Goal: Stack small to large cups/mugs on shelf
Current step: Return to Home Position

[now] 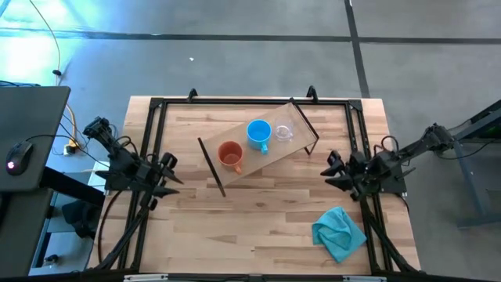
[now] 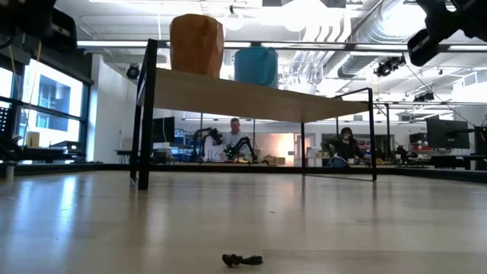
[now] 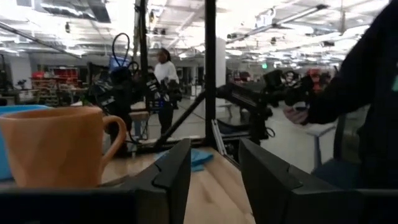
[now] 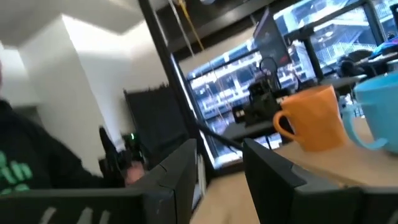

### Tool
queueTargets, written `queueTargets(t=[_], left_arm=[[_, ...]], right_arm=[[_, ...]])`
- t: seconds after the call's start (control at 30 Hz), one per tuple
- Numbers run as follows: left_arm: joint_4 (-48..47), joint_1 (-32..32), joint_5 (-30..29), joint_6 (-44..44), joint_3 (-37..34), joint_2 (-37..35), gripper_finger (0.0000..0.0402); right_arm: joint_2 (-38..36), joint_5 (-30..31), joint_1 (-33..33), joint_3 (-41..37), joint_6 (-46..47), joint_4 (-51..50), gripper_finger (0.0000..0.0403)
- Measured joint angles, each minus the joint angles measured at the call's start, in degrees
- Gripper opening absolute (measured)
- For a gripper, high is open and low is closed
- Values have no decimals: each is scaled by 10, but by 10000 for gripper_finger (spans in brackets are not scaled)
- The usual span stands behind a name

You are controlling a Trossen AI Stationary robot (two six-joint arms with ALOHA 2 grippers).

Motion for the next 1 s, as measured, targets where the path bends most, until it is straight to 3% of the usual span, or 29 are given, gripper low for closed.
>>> queueTargets(t=[0.37, 0.7, 1.0], left_arm=[[-13, 0, 2, 54, 0, 0, 124], [-22, 0, -61, 107, 0, 0, 124], [8, 0, -95, 237, 0, 0, 124]], right_arm=[[0, -2, 0, 0, -26, -76, 124], [0, 36, 0, 0, -131, -102, 124], [0, 70, 0, 0, -246, -90, 124]])
